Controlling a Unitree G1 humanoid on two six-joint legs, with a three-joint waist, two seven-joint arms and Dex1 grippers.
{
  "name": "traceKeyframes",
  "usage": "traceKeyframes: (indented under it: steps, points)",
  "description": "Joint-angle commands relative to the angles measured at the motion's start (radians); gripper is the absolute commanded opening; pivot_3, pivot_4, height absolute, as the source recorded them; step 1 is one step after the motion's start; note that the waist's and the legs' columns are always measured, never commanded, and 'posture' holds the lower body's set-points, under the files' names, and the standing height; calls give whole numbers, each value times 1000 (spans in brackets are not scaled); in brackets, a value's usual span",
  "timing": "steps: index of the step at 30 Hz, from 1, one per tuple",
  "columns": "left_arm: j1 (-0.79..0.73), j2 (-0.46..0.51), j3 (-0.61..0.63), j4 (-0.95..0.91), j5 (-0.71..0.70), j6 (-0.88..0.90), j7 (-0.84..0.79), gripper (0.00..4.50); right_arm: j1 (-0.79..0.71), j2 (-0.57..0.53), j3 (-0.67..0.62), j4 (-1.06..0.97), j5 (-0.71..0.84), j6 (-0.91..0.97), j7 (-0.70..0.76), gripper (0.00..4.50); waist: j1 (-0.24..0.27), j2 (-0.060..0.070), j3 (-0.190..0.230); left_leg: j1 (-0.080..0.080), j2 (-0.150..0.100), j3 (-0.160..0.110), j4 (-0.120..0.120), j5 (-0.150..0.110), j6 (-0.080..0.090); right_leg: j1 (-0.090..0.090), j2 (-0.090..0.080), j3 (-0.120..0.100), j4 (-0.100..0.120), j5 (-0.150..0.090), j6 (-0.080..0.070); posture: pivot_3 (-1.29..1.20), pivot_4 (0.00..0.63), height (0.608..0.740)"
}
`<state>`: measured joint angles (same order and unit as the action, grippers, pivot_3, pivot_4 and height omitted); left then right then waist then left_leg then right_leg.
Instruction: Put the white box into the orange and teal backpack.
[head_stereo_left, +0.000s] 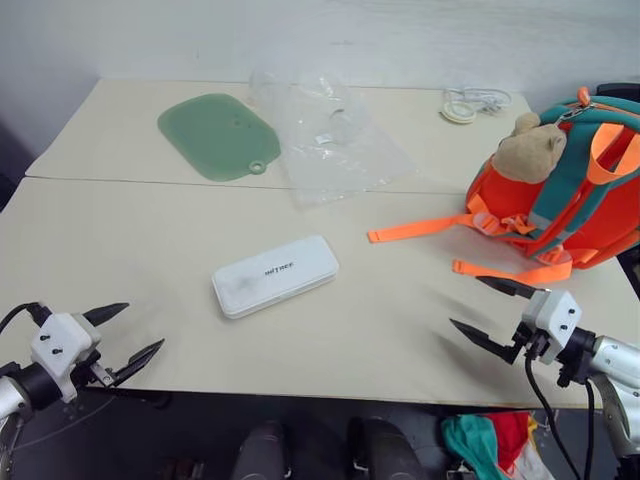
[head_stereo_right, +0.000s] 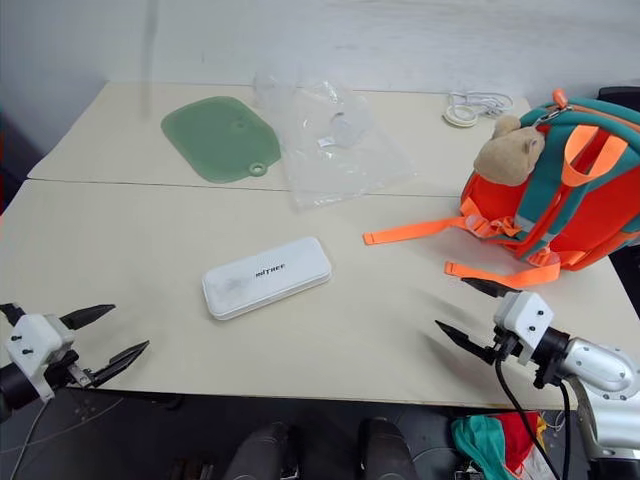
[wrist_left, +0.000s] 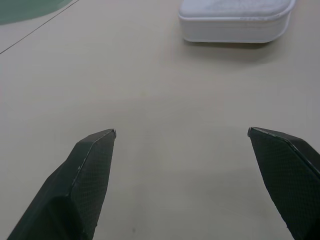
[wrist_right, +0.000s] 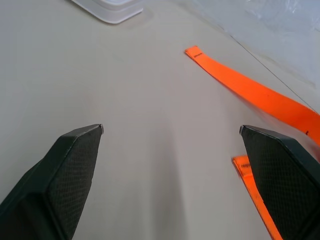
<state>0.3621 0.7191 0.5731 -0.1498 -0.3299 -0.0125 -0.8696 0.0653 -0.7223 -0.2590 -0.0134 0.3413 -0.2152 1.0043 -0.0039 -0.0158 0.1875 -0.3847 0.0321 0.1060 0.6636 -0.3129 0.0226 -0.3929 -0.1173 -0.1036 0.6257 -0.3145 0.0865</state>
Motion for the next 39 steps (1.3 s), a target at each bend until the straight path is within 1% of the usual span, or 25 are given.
traceKeyframes:
  steps: [1, 5, 8, 10, 12, 13, 15, 16, 17, 20, 23, 26, 27, 28, 30, 33, 36, 39]
  points:
    - [7, 20, 28, -32, -9, -2, 0, 4454, -3, -10, -4, -53, 11, 22, -12, 4500, 1, 0, 0, 0, 0, 0, 0, 0, 0, 0, 0, 0, 0, 0, 0, 0, 150, 740]
    - [11, 18, 29, -42, -44, 22, -20, 4454, -5, -12, -3, -90, 30, 56, -7, 4500, 0, 0, 0, 0, 0, 0, 0, 0, 0, 0, 0, 0, 0, 0, 0, 0, 150, 740]
    - [20, 37, 34, -61, -73, 98, -31, 4454, -25, 10, -4, -110, 72, 70, -3, 4500, 0, 0, 0, 0, 0, 0, 0, 0, 0, 0, 0, 0, 0, 0, 0, 0, 150, 740]
    - [40, 74, 35, -86, -87, 207, -37, 4454, -77, 28, 18, -163, 127, 173, -47, 4500, -3, 0, 0, 0, 0, 0, 0, 0, 0, 0, 0, 0, 0, 0, 0, 0, 150, 740]
    - [32, 93, 52, -111, -162, 326, -33, 4454, -166, 40, 79, -203, 156, 296, -71, 4500, -14, 0, 0, 0, 0, 0, 0, 0, 0, 0, 0, 0, 1, 0, 0, 0, 150, 740]
    - [21, 99, 56, -116, -184, 368, -22, 4489, -209, 40, 123, -202, 134, 333, -67, 4321, -21, 0, 0, 0, 0, 0, 0, 0, -1, 0, 0, 0, 2, 0, 0, 0, 150, 740]
    - [-9, 96, 55, -127, -189, 430, 30, 4500, -295, 48, 225, -176, 75, 403, -63, 3905, -24, 0, 0, 0, 1, -1, 0, 1, -1, -1, 0, 0, 2, -1, -1, 0, 150, 740]
    - [-26, 88, 52, -134, -184, 455, 63, 4107, -325, 58, 258, -160, 46, 428, -81, 3490, -24, 0, 0, 0, 1, -2, 0, 1, -2, -1, 0, -1, 2, -1, -3, 0, 150, 740]
    - [-49, 65, 40, -159, -180, 490, 120, 3916, -369, 88, 303, -124, 1, 425, -103, 3164, -24, 0, 0, 0, 1, -3, 0, 1, -2, -1, 0, -1, 2, -2, -3, 0, 150, 740]
    - [-86, 11, 3, -232, -189, 591, 233, 2965, -450, 151, 378, -39, -100, 410, -162, 2052, -23, 0, 0, -2, 1, -3, 0, 1, -3, -2, 0, -2, 2, -2, -3, 0, 150, 740]
    - [-117, -80, -56, -286, -155, 626, 356, 2017, -523, 249, 465, 145, -239, 264, -239, 970, -25, 0, 0, -2, 0, -2, 1, 1, -2, -1, 0, -1, 4, -1, -1, 0, 150, 740]
    - [-170, -150, -98, -302, -146, 665, 447, 1110, -594, 342, 498, 332, -308, 160, -295, 6, -26, -2, -1, -2, -1, -1, 2, 2, -1, -1, 1, -1, 3, 0, 0, 0, 150, 740]
    - [-187, -170, -112, -311, -148, 673, 467, 830, -620, 370, 502, 391, -321, 131, -308, 0, -26, -2, -1, -2, 0, -1, 2, 2, -1, -1, 1, -1, 4, 0, 0, 0, 150, 740]
    - [-204, -186, -126, -323, -161, 686, 477, 830, -649, 396, 502, 446, -335, 109, -327, 0, -26, -2, -1, -2, -1, -1, 2, 2, -2, -1, 2, -1, 4, 0, 0, 0, 150, 740]
    - [-227, -189, -150, -335, -168, 706, 478, 830, -691, 430, 496, 521, -338, 68, -324, 0, -27, -2, -1, -1, 0, -1, 2, 3, -2, -1, 2, -1, 4, 0, 0, 0, 150, 740]
    - [-254, -211, -159, -340, -190, 729, 493, 830, -734, 455, 492, 596, -347, 1, -317, 0, -28, -2, -1, -1, 0, -1, 2, 3, -3, -1, 2, -1, 8, 0, -1, 0, 150, 740]
    - [-271, -191, -192, -340, -163, 743, 498, 830, -745, 474, 493, 618, -337, -35, -285, 0, -28, -2, -1, -1, 0, -1, 2, 4, -3, -1, 2, -1, 8, 0, -1, 0, 150, 740]
    - [-300, -179, -227, -331, -158, 753, 493, 830, -724, 472, 491, 574, -313, -31, -230, 0, -28, -2, -1, -1, 0, -1, 2, 4, -3, -1, 3, -1, 9, 0, -1, 0, 150, 740]
